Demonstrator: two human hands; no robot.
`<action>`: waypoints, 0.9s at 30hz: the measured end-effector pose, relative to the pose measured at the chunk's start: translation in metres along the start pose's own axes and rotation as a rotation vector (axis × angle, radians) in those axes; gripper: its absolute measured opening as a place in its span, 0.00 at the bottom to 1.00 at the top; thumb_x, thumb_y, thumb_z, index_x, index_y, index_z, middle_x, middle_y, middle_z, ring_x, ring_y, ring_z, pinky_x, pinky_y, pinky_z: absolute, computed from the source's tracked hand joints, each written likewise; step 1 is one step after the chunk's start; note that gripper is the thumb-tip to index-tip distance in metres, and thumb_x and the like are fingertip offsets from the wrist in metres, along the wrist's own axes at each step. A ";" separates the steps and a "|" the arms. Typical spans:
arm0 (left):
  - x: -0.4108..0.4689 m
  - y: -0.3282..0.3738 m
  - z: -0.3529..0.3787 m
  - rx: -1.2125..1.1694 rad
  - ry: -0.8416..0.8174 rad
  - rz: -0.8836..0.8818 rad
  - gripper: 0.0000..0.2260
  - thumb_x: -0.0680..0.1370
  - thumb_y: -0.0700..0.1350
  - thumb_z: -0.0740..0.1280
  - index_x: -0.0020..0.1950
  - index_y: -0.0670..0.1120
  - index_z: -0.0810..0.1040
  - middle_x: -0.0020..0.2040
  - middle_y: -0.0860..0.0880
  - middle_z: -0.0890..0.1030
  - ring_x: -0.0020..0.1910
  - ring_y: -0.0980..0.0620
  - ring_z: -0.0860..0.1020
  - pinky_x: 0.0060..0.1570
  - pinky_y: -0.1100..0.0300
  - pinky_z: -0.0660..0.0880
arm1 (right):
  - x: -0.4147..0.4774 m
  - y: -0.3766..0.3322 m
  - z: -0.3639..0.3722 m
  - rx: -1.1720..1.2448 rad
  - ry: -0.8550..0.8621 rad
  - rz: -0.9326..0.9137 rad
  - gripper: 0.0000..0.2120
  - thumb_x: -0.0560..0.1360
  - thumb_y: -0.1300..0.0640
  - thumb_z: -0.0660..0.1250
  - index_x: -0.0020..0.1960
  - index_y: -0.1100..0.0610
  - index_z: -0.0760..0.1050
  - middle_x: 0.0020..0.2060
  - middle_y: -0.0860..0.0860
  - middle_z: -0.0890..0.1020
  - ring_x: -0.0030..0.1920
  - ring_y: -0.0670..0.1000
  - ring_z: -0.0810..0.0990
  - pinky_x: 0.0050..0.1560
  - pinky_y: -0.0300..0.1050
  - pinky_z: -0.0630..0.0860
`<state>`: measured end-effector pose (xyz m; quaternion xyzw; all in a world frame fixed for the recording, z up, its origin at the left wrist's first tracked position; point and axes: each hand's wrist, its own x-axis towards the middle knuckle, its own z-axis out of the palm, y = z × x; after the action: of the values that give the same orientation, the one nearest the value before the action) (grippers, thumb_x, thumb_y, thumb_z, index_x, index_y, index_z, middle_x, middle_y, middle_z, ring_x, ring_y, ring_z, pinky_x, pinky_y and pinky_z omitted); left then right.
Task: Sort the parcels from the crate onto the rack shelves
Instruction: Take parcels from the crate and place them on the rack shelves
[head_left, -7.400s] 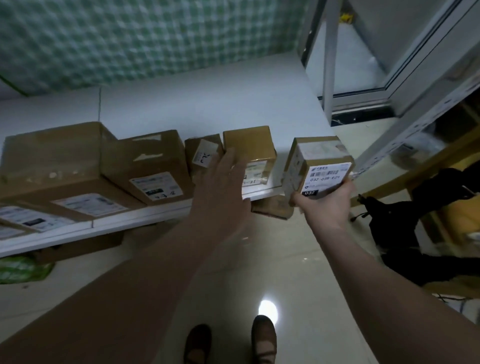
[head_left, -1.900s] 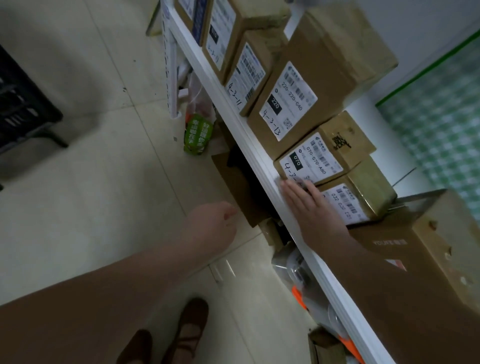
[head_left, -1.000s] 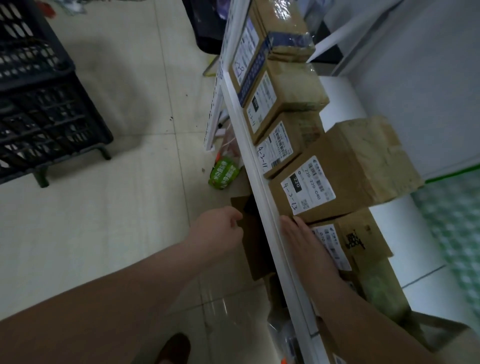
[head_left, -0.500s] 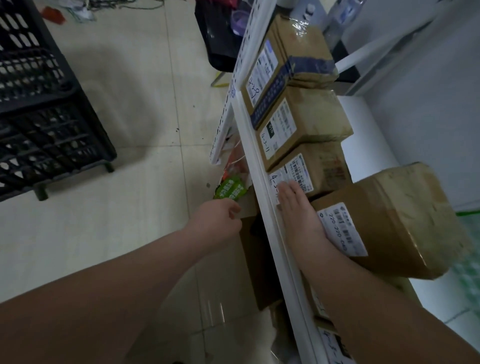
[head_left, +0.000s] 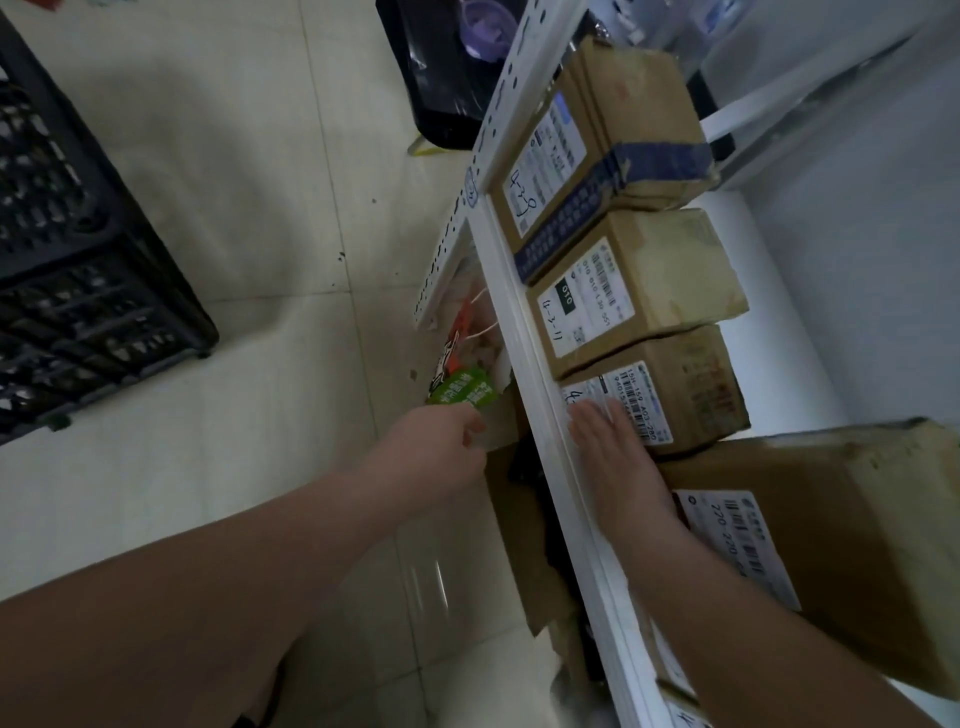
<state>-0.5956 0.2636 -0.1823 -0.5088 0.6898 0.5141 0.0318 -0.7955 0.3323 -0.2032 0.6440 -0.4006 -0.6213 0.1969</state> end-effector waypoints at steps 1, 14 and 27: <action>0.002 -0.001 -0.004 0.003 -0.011 0.002 0.17 0.80 0.45 0.61 0.69 0.48 0.71 0.62 0.48 0.76 0.61 0.50 0.74 0.59 0.58 0.73 | 0.002 0.002 -0.001 0.010 -0.002 0.000 0.38 0.83 0.43 0.48 0.76 0.68 0.34 0.76 0.65 0.37 0.76 0.64 0.34 0.66 0.66 0.29; 0.034 -0.009 -0.056 0.021 -0.029 -0.008 0.17 0.79 0.43 0.61 0.68 0.49 0.73 0.63 0.47 0.76 0.61 0.47 0.75 0.58 0.59 0.71 | 0.054 0.057 -0.061 0.068 0.082 0.075 0.40 0.82 0.43 0.50 0.74 0.71 0.33 0.74 0.69 0.34 0.74 0.68 0.32 0.63 0.71 0.26; 0.075 -0.024 -0.091 0.085 -0.067 -0.015 0.18 0.78 0.45 0.63 0.68 0.51 0.73 0.63 0.48 0.76 0.61 0.47 0.75 0.56 0.60 0.71 | 0.142 0.106 -0.081 -0.003 0.072 0.154 0.34 0.83 0.45 0.42 0.76 0.69 0.37 0.77 0.63 0.40 0.77 0.63 0.38 0.74 0.62 0.35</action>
<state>-0.5702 0.1466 -0.1984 -0.4947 0.7057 0.5007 0.0804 -0.7594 0.1409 -0.2028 0.6329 -0.4405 -0.5813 0.2596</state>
